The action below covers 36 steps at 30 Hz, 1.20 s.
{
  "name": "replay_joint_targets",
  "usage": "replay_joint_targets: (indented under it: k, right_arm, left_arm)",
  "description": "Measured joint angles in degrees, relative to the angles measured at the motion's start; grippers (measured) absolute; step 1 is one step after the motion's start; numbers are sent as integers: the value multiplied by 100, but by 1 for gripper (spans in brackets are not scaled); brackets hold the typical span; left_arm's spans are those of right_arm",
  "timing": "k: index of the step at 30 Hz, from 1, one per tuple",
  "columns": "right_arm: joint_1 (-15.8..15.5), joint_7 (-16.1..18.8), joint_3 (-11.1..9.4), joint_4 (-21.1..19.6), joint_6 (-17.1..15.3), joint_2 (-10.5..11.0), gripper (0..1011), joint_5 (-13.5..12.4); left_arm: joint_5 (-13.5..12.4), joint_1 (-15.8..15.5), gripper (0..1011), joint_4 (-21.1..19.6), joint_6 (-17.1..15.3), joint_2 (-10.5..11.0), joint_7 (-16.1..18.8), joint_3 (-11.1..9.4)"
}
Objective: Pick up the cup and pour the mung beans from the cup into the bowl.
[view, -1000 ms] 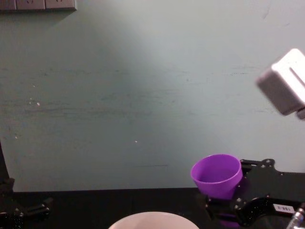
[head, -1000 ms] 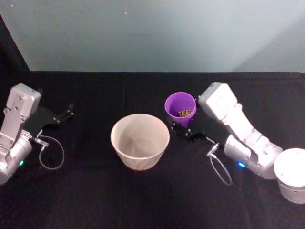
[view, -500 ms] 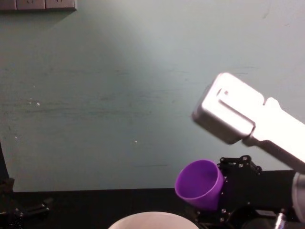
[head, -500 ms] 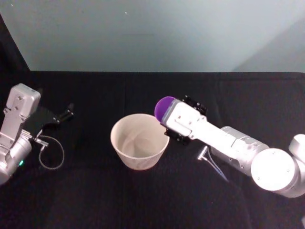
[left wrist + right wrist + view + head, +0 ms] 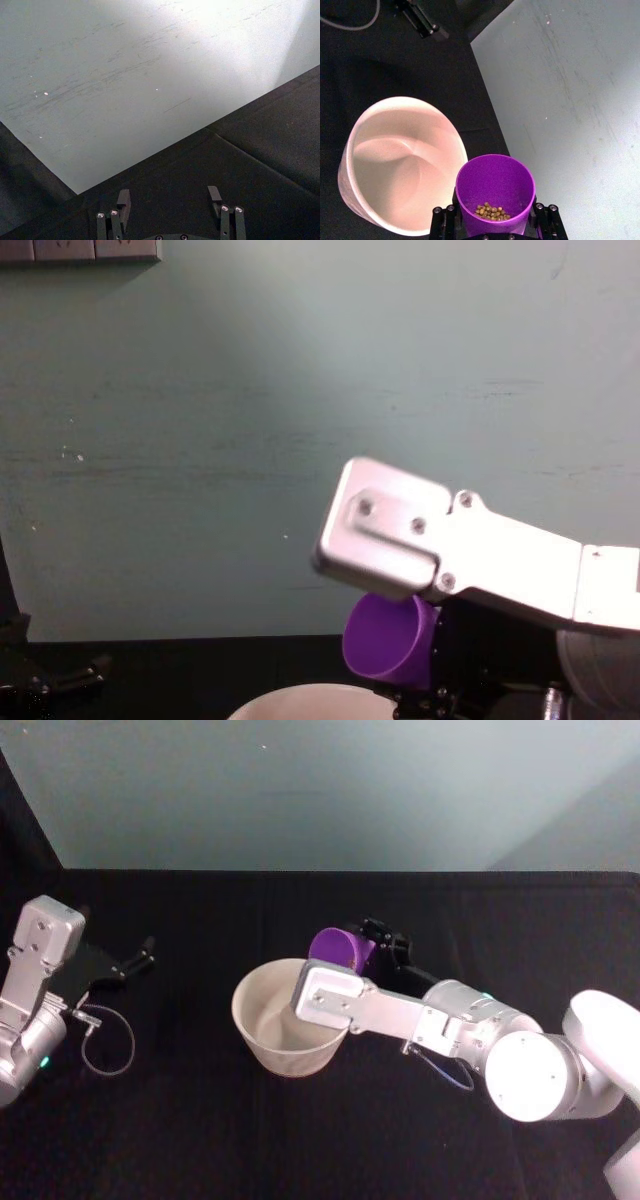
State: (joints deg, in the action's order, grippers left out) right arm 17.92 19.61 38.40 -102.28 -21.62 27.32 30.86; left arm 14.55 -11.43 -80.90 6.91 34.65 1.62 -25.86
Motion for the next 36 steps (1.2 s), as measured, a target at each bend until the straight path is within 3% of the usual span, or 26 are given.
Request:
replay_joint_targets:
  k: [20, 36]
  right_arm:
    - [460, 452, 695, 106, -260, -96, 723, 1485]
    - [723, 877, 1092, 218, -320, -218, 723, 2416]
  left_arm:
    - [0, 0, 1000, 0, 0, 0, 0, 0]
    - [0, 0, 1000, 0, 0, 0, 0, 0]
